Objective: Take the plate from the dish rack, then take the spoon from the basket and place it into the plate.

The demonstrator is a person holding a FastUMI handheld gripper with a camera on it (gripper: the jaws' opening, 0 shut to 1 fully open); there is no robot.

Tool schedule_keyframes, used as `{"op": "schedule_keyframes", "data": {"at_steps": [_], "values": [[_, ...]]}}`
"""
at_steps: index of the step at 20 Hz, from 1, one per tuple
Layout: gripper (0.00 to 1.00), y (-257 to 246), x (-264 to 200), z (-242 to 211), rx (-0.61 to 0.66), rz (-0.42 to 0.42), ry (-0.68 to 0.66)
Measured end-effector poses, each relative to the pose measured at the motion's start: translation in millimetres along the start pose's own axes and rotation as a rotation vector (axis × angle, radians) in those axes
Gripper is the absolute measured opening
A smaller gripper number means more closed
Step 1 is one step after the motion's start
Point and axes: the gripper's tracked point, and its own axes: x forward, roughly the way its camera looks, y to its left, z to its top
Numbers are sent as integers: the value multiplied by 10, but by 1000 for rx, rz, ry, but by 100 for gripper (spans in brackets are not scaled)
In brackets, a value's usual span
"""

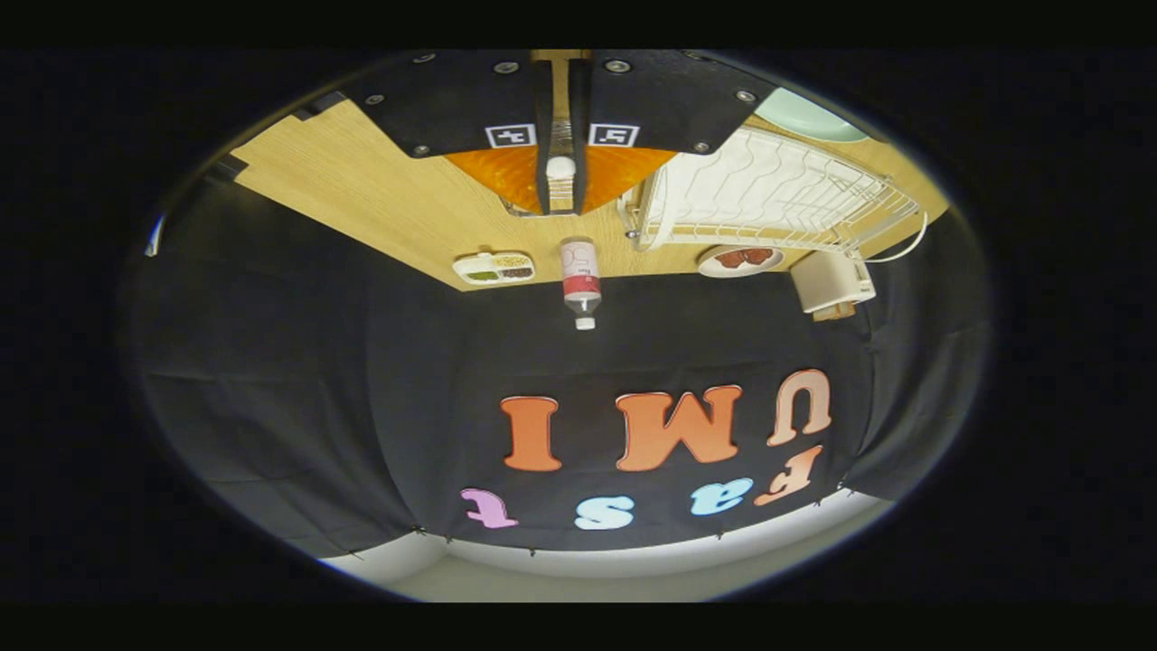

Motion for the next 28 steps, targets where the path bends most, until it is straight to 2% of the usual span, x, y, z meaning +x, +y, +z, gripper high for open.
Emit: {"op": "schedule_keyframes", "data": {"at_steps": [7, 16, 23, 28], "values": [[7, -41, -289, 339, -22, -21, -67], [6, 57, -981, 838, -20, 1, -175], [7, 400, -1446, 965, -8, 90, -207], [7, 803, -1711, 885, -27, 179, -210]]}}
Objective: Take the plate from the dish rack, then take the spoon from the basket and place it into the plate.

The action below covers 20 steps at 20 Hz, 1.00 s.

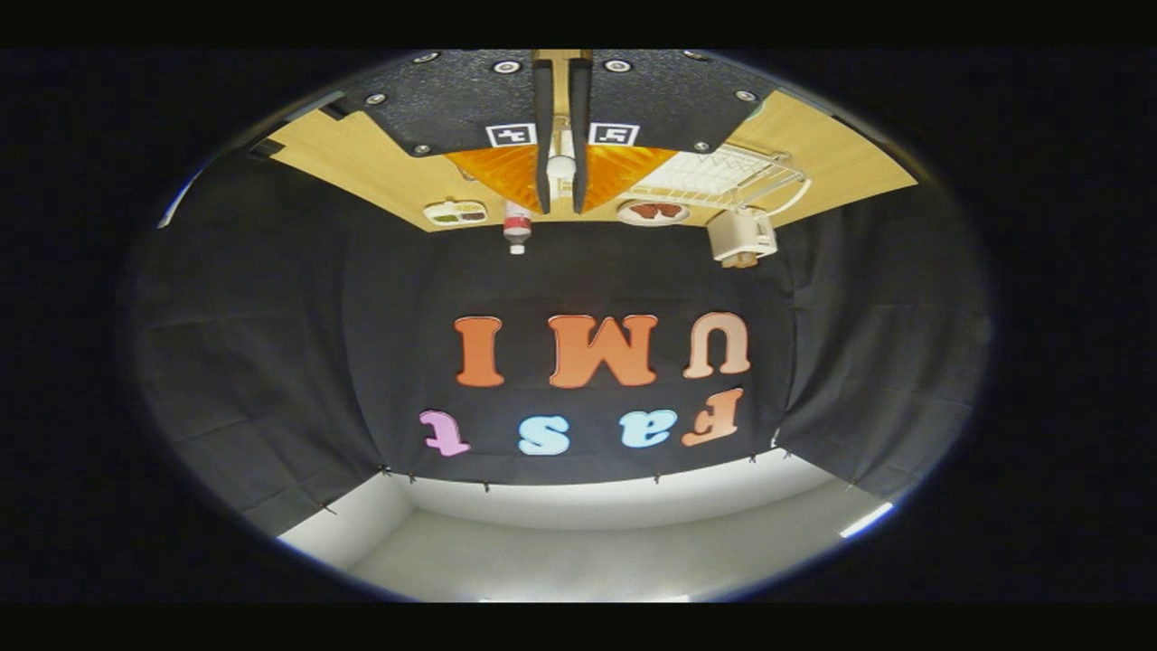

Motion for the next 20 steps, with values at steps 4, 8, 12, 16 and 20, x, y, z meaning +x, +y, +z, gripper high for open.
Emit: {"op": "schedule_keyframes", "data": {"at_steps": [4, 8, 12, 16, 20], "values": [[7, 330, -91, -172, -11, 75, 28], [7, 635, -176, -406, 21, 144, 70], [7, 861, -206, -666, 43, 200, 108], [7, 1055, -215, -939, 45, 250, 151], [7, 1201, -184, -1108, 26, 292, 166]]}}
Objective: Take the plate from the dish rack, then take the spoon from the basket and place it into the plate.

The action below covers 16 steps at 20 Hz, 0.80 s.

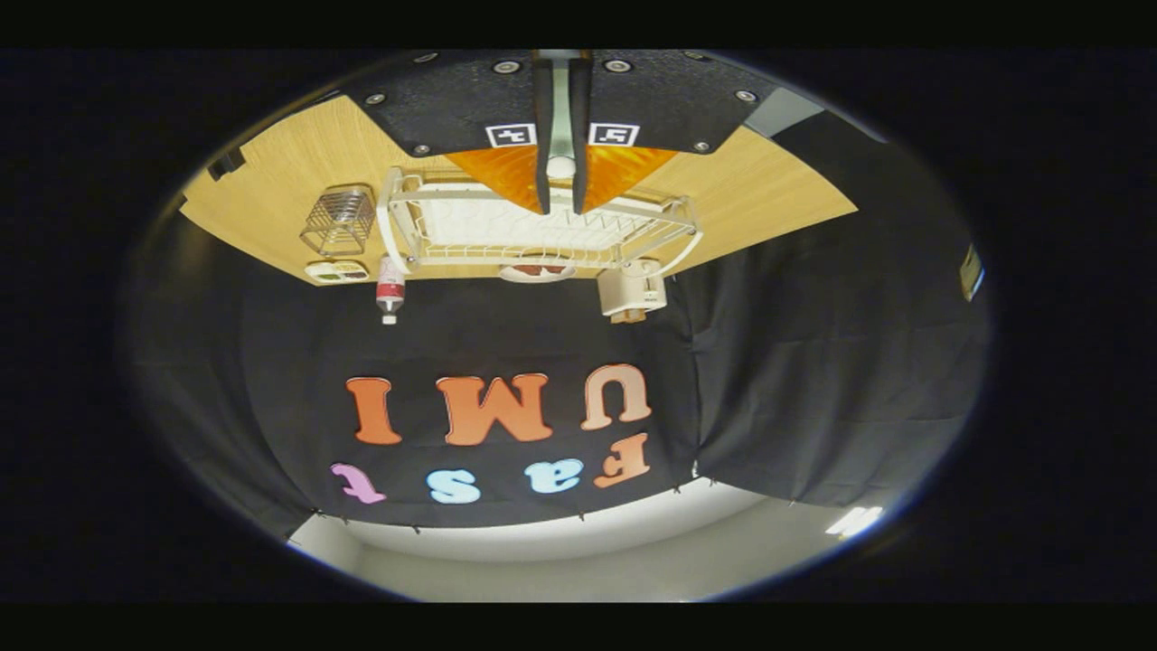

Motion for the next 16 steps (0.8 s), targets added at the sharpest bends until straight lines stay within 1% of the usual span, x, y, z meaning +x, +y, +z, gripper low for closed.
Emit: {"op": "schedule_keyframes", "data": {"at_steps": [6, 10, 12, 16], "values": [[7, -19, 129, -270, -6, 8, 58], [11, -75, 190, -459, -24, 8, 116], [15, -159, 231, -617, -37, -14, 167], [40, -283, 310, -721, 6, -35, 199]]}}
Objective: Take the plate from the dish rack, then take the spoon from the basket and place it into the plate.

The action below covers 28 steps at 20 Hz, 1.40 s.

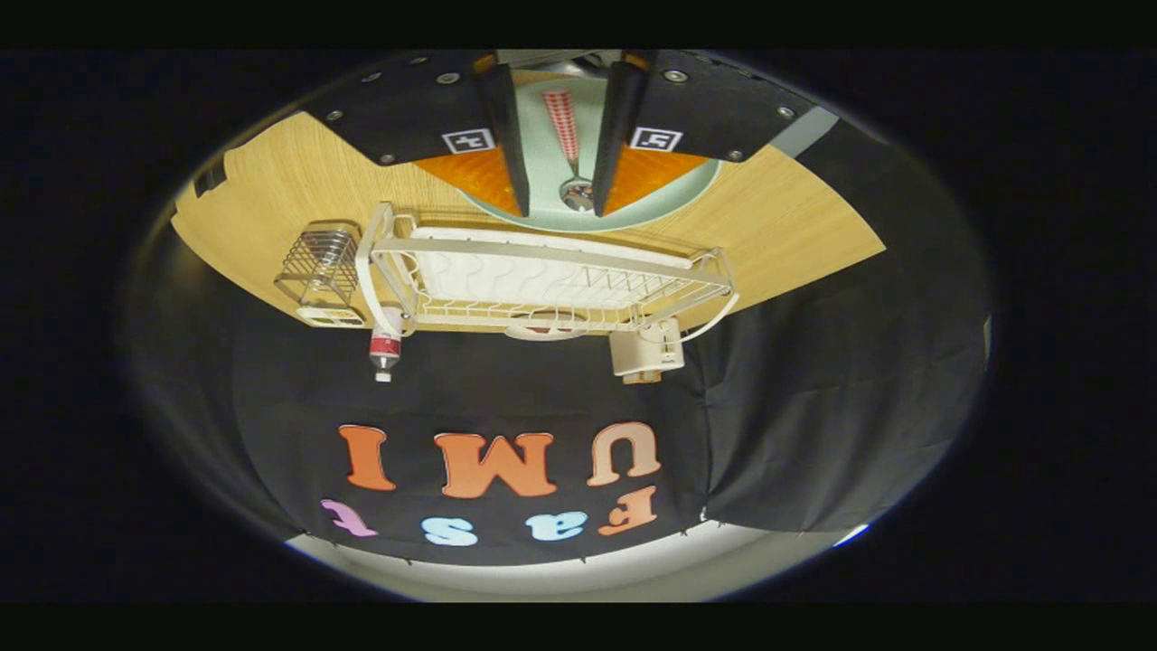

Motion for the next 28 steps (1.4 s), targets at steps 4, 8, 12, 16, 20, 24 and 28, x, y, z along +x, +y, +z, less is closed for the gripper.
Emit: {"op": "schedule_keyframes", "data": {"at_steps": [4, 8, 12, 16, 20, 24, 28], "values": [[80, -288, 21, 106, 14, -63, -12], [98, -648, 6, 243, -26, -139, -36], [98, -1005, -56, 447, -49, -199, -62], [98, -1344, -114, 650, -48, -245, -83], [98, -1640, -258, 822, -59, -313, -125], [98, -1838, -389, 898, -42, -354, -151], [98, -1961, -479, 895, -29, -379, -157]]}}
